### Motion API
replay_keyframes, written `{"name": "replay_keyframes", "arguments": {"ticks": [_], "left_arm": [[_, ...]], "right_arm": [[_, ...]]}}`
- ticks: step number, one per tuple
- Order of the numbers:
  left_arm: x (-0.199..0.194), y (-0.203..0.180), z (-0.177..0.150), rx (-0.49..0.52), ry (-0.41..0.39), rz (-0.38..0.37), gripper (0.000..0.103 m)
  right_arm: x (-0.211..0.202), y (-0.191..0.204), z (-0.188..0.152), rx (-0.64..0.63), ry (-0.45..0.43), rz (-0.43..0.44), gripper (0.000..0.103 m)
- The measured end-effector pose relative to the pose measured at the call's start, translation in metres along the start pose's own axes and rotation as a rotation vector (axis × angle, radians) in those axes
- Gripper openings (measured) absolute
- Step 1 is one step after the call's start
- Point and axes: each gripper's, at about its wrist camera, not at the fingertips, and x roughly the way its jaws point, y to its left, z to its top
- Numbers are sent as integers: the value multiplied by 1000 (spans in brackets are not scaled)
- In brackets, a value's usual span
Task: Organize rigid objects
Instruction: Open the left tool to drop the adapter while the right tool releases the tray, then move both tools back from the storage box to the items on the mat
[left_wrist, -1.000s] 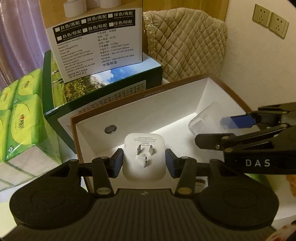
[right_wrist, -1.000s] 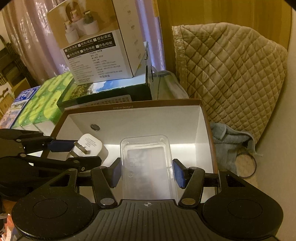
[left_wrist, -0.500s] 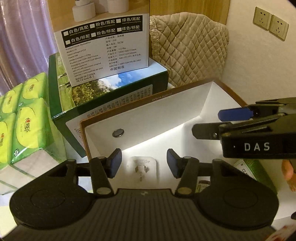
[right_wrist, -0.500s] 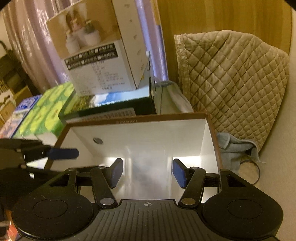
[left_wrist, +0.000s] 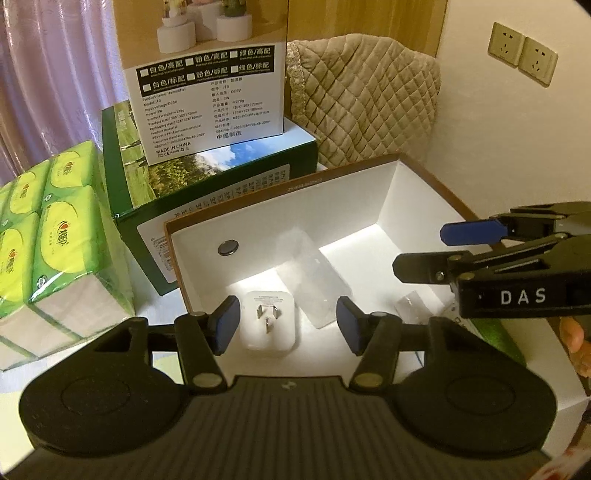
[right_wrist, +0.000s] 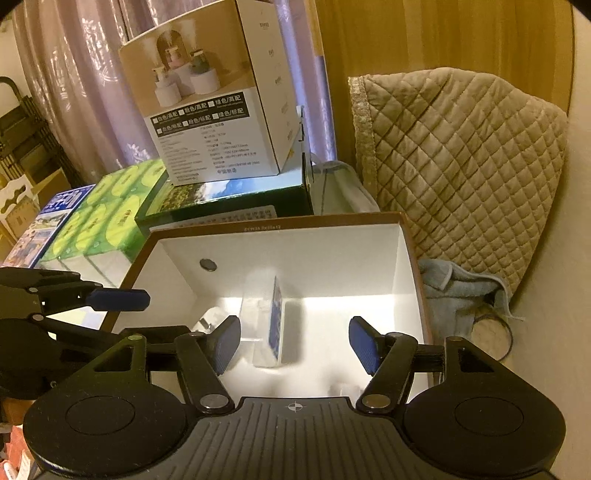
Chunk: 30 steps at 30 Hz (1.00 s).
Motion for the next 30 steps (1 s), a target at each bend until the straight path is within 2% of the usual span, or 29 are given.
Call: {"name": "replay_keyframes", "arguments": {"ticks": [3, 7, 12, 15, 30], "left_arm": [[-9, -2, -2, -4, -10, -6, 55], [-24, -5, -6, -8, -28, -16, 61], [-49, -8, -17, -13, -55, -25, 63], [-65, -9, -25, -21, -72, -21, 68], [-154, -5, -76, -70, -123, -8, 68]], "right_arm": [[-9, 1, -4, 4, -8, 2, 62], [-23, 3, -10, 14, -16, 0, 63], [-48, 5, -22, 43, -47, -7, 63], [-64, 8, -30, 61, -63, -1, 63], [-135, 46, -80, 84, -104, -2, 63]]}}
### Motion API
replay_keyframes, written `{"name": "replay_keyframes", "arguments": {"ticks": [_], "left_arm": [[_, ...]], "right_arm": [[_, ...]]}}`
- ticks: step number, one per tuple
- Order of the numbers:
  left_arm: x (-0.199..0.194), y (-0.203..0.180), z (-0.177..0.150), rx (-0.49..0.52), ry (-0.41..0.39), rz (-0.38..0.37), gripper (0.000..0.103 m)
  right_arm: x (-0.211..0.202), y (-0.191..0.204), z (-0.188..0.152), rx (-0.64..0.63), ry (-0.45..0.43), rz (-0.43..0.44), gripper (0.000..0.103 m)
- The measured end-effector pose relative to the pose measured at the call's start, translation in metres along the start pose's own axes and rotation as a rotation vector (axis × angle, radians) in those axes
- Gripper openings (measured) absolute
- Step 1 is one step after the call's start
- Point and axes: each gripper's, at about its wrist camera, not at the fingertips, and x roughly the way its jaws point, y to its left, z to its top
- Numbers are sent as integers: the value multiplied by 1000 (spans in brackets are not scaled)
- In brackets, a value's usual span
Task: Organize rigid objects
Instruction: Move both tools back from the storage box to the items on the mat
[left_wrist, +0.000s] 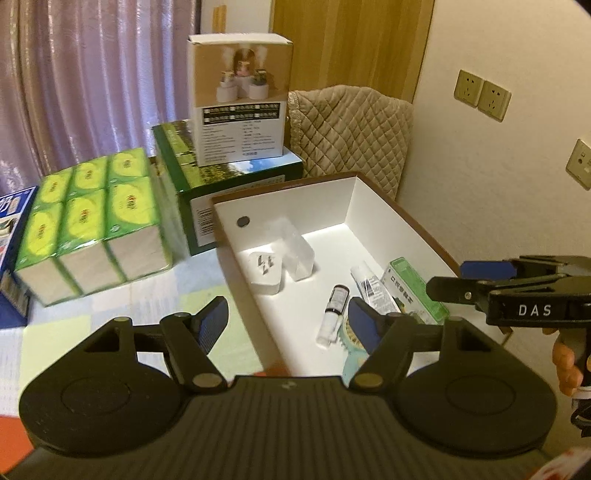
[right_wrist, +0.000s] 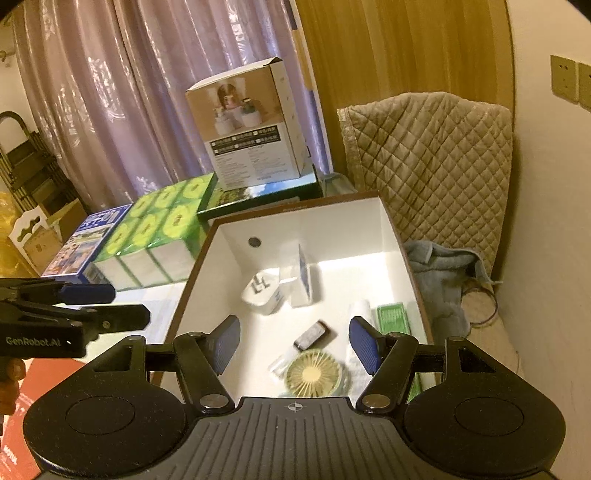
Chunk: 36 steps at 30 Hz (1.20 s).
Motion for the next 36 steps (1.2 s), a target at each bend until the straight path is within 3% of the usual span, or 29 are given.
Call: {"name": "replay_keyframes", "arguments": {"ticks": [16, 36], "left_arm": [[-80, 25, -68, -67, 27, 59, 68], [-126, 95, -143, -223, 115, 164, 68]], "right_arm": [[-42, 59, -56, -23, 40, 61, 63], [-18, 150, -109, -127, 189, 202, 63]]}}
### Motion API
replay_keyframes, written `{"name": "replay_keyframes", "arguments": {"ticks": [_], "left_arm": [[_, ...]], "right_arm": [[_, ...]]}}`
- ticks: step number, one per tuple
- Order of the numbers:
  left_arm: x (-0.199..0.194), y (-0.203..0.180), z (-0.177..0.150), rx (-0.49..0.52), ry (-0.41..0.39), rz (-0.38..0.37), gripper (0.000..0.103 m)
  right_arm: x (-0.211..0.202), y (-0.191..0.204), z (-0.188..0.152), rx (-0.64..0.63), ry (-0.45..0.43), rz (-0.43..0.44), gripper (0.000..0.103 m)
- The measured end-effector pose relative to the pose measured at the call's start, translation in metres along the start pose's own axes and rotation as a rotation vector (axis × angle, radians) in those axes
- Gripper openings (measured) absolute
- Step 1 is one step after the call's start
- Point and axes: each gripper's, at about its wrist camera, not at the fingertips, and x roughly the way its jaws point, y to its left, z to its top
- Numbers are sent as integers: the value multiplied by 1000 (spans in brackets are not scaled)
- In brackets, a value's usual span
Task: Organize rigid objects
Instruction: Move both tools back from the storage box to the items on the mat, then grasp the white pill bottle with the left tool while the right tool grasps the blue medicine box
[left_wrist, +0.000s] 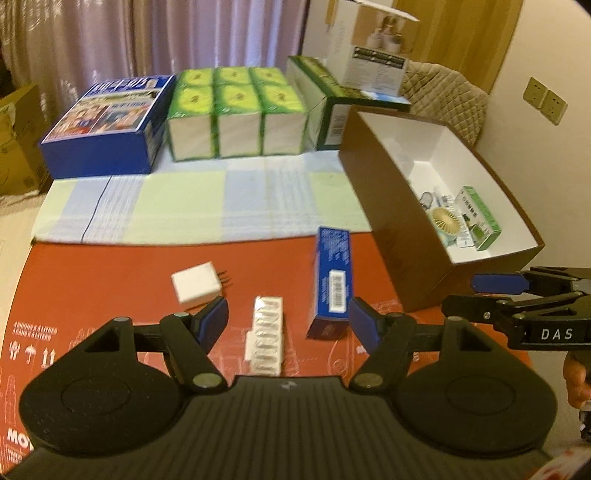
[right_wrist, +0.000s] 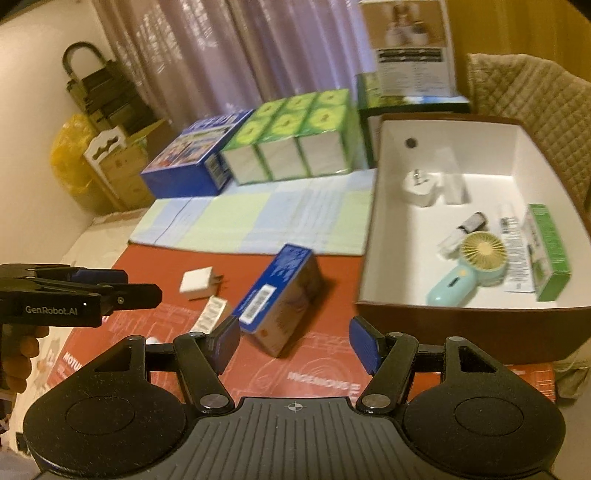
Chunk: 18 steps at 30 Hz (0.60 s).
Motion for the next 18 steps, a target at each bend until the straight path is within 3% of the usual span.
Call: {"name": "replay_keyframes", "arguments": {"ticks": [18], "left_arm": [[12, 69, -36, -104, 42, 109, 68]], "right_arm": [[66, 39, -3, -41, 85, -19, 63]]}}
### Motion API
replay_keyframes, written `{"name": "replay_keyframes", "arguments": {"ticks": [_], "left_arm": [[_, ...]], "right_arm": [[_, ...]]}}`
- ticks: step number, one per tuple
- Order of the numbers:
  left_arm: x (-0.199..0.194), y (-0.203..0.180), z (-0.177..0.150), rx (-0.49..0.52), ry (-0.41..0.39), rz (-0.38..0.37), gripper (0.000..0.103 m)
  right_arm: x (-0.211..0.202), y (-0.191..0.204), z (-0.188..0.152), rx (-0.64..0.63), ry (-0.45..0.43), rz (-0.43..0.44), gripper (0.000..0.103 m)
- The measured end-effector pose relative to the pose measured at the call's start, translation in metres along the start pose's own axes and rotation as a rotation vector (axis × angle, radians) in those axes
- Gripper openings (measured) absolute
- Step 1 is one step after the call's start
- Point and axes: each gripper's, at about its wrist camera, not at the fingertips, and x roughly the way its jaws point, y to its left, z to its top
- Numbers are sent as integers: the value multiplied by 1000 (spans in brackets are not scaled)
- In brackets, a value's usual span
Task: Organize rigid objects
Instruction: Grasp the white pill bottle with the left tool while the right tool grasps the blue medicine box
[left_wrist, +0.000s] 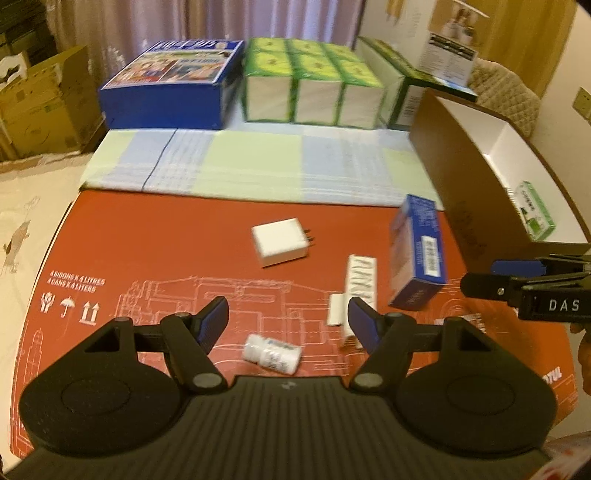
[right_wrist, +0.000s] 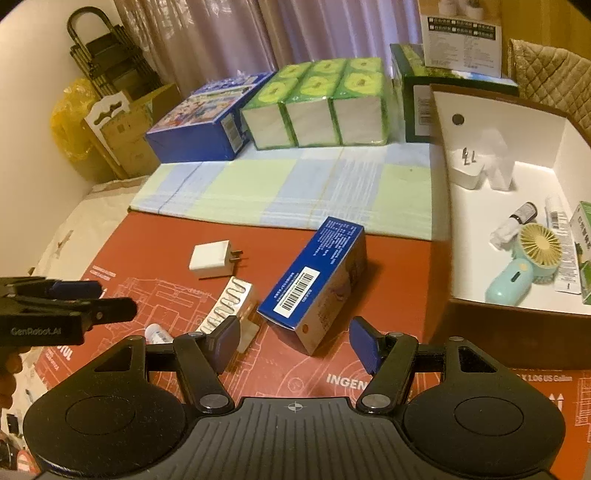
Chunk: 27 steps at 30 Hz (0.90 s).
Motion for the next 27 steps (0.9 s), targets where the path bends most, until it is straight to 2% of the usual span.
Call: {"name": "replay_keyframes", "arguments": {"ticks": [9, 23, 24, 25, 27], "left_arm": [[14, 34, -3, -35, 10, 80, 68], [34, 44, -10, -22, 48, 86, 67], [34, 44, -11, -20, 49, 83, 67], [35, 43, -11, -17, 49, 79, 67], [36, 42, -13, -11, 52, 70, 67]], "right_arm": [[33, 4, 3, 16, 30, -46, 63], [68, 11, 11, 15, 38, -114, 62], [69, 12, 11, 8, 37, -118, 59], [70, 13, 11, 1, 38, -122, 52], [71, 13, 10, -6, 42, -126, 48]]}}
